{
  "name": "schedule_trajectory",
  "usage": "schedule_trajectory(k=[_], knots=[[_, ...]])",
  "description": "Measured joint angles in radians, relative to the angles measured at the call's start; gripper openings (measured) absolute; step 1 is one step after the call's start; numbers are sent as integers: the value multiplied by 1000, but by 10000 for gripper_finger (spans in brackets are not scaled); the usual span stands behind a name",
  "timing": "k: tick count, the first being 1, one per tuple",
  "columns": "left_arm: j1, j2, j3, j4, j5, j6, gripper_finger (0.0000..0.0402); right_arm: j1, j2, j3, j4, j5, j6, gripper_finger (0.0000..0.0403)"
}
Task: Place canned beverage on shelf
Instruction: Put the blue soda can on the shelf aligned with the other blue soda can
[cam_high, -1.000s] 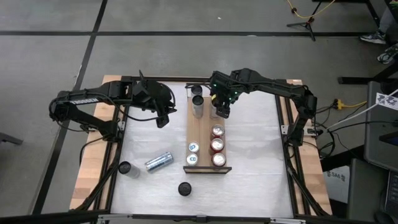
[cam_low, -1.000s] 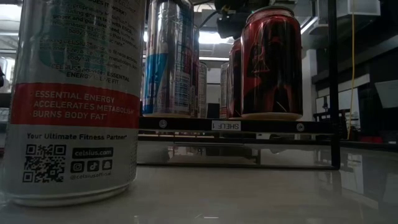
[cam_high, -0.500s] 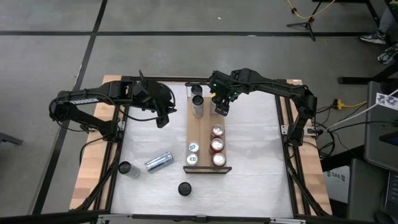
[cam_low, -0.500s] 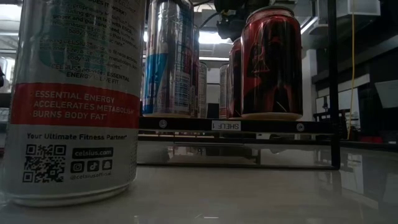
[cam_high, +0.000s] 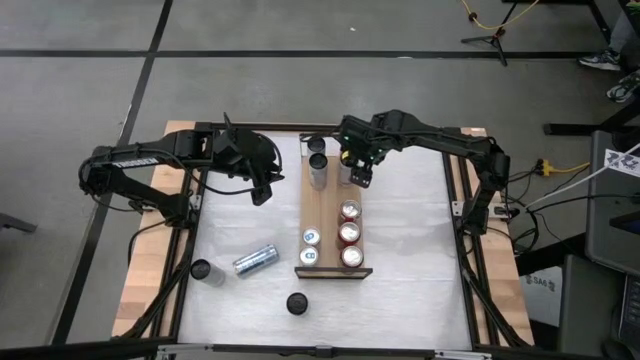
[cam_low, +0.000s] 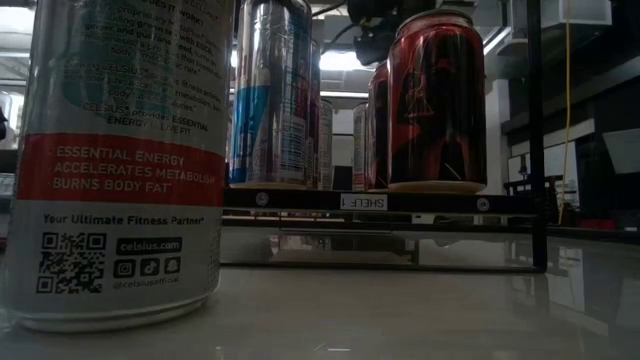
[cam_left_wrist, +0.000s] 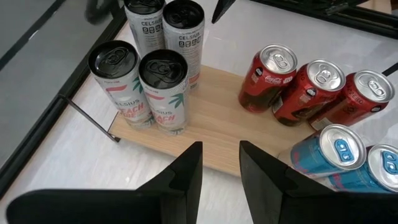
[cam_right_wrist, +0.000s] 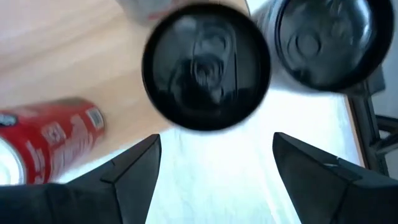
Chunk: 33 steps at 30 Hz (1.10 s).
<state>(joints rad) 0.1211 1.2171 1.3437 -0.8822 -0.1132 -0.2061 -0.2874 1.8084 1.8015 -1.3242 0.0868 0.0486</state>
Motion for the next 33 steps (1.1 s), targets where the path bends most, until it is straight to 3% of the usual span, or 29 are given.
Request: schedule_trajectory(k=[12,25,33], knots=[[-3,0,0,1,105,0,100,45,-85,0,-36,9,1,298],[-3,0,0,-6,97,-54,216,59,-174,0,-36,35,28,298],[-3,0,0,-69,97,-157,237,59,-175,0,-35,36,28,298]])
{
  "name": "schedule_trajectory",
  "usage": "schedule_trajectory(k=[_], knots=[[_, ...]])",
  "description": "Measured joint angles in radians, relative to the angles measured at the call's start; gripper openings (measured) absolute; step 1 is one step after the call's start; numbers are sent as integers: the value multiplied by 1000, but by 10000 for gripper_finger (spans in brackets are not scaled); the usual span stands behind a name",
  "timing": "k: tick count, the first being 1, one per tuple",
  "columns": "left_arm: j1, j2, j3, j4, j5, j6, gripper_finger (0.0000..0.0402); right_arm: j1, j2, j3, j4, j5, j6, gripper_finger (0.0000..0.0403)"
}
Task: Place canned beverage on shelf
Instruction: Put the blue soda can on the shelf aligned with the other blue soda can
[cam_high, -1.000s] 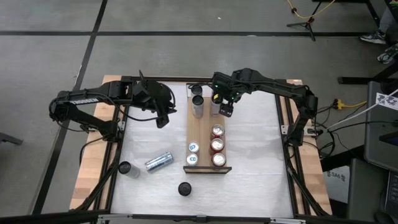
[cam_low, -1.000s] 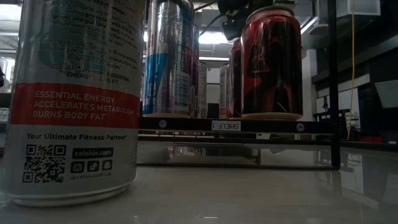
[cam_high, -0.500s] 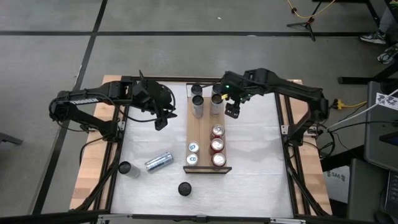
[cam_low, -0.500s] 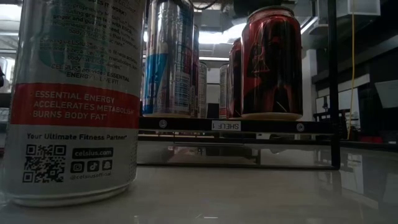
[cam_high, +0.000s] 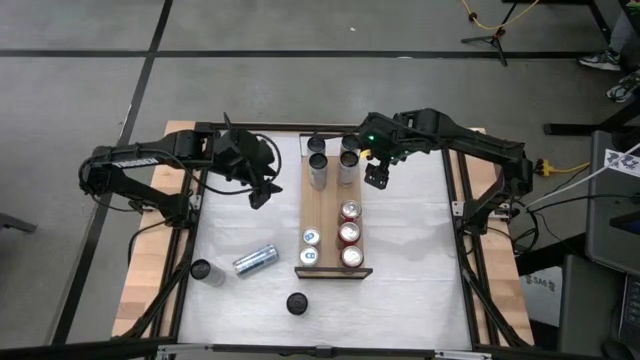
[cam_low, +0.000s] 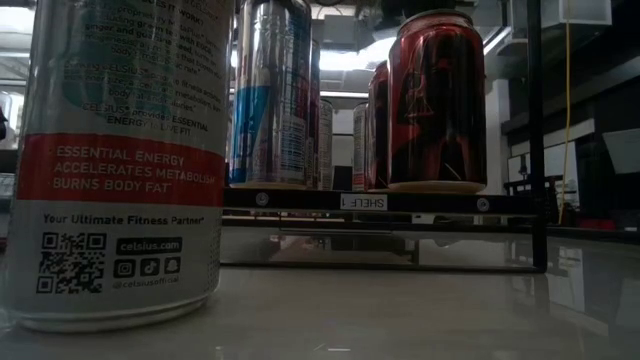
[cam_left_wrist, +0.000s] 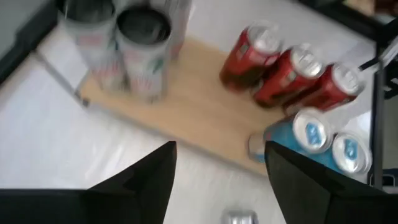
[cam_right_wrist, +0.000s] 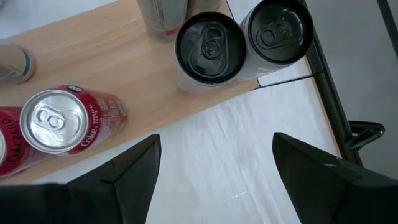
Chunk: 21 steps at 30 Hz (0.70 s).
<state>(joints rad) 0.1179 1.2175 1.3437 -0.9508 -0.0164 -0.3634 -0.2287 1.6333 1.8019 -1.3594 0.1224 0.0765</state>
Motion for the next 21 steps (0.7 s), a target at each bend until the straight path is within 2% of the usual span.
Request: schedule_trajectory(k=[6,16,21], knots=[[-49,0,-17,-118,-1,-103,237,0,0,0,0,-1,0,298],[-192,1,-211,-88,49,-289,238,0,0,0,0,-1,-2,298],[-259,0,-270,-68,69,-382,238,0,0,0,3,-1,-2,298]])
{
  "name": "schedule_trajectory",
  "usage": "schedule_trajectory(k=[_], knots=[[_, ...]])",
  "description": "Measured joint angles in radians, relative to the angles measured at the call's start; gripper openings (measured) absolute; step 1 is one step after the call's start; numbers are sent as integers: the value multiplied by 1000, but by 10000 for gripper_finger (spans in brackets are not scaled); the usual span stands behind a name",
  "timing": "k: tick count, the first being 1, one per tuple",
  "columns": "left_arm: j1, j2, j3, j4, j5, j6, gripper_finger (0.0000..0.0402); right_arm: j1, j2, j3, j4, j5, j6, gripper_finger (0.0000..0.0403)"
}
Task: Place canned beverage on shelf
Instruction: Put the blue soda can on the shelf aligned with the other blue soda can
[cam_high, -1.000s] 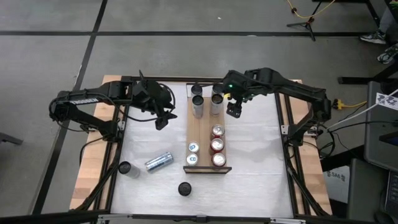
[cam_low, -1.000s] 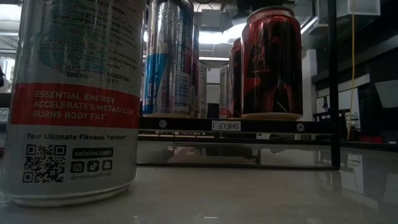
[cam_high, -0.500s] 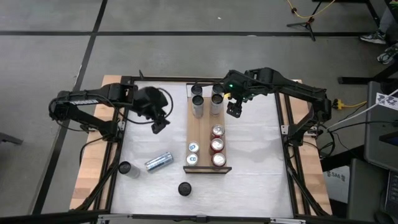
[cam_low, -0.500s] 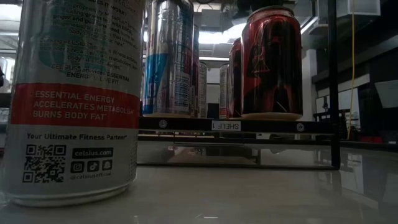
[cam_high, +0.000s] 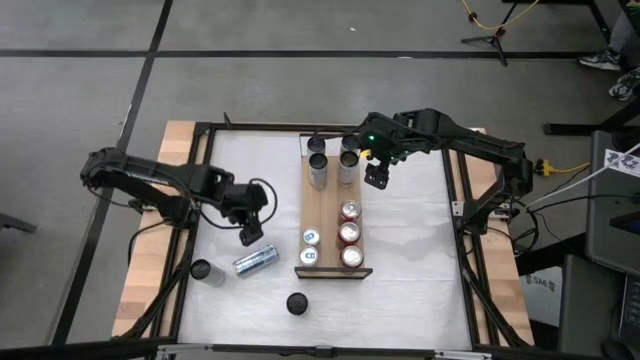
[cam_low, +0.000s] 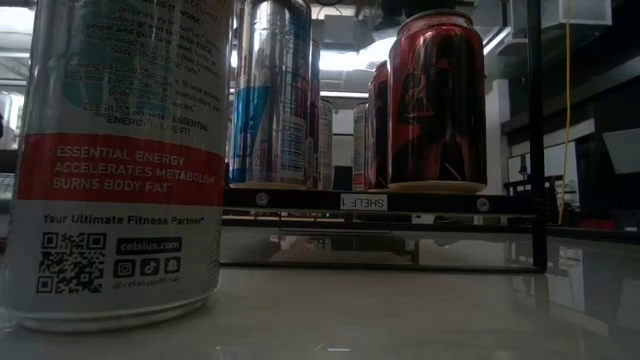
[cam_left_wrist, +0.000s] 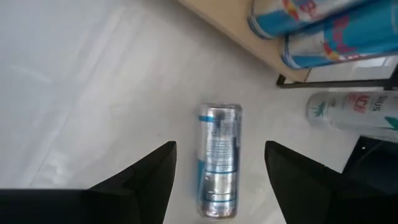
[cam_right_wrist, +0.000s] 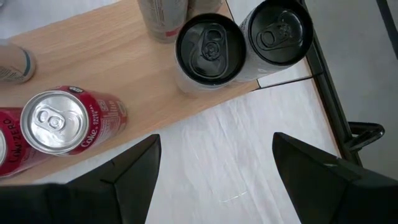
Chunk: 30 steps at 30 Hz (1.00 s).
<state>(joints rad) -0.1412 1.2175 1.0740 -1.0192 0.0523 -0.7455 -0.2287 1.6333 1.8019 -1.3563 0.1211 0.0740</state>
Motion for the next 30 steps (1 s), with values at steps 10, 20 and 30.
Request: schedule_trajectory(k=[10,20,30], knots=[[-135,0,-144,182,-24,-142,238,0,0,0,0,0,-1,298],[-240,0,-255,273,-43,-222,238,0,0,0,0,-1,-1,298],[-321,0,-358,438,-46,-251,238,0,0,0,0,-1,-1,298]])
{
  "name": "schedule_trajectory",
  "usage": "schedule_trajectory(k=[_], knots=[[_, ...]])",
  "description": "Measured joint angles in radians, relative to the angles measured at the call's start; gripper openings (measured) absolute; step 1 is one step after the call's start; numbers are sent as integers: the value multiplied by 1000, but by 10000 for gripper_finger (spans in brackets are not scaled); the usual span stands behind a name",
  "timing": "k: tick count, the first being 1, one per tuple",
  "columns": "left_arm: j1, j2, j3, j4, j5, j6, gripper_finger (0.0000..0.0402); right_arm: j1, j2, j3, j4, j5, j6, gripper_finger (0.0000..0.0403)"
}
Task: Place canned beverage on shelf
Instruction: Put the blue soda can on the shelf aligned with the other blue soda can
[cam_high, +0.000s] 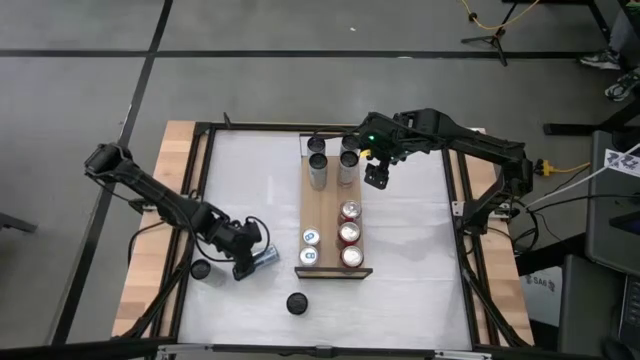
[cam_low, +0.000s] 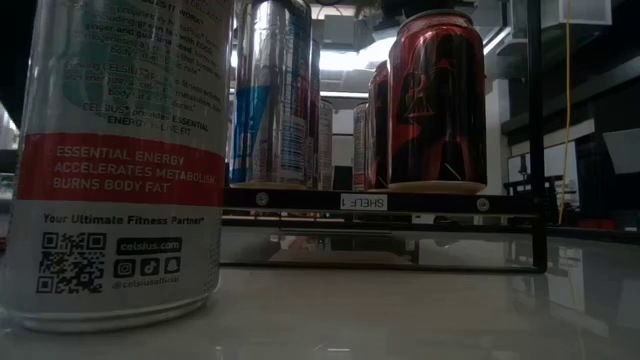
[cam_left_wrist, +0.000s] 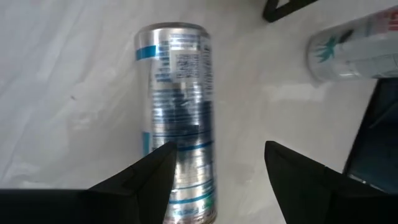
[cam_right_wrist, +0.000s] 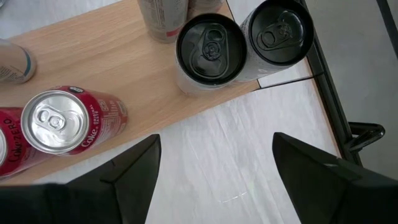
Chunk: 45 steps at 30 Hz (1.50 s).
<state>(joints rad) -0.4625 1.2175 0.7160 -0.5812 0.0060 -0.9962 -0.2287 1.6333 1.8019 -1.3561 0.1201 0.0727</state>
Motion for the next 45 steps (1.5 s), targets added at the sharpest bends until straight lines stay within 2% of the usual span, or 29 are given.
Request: schedule_trajectory(k=[7,29,37,45], knots=[[-30,0,-33,11,-47,-24,238,0,0,0,0,0,0,298],[-97,0,-36,-38,-53,-129,237,0,0,0,0,0,0,298],[-97,0,-36,-36,-161,-122,237,0,0,0,0,0,0,298],[-97,2,-36,-7,-200,-119,237,0,0,0,0,0,0,298]])
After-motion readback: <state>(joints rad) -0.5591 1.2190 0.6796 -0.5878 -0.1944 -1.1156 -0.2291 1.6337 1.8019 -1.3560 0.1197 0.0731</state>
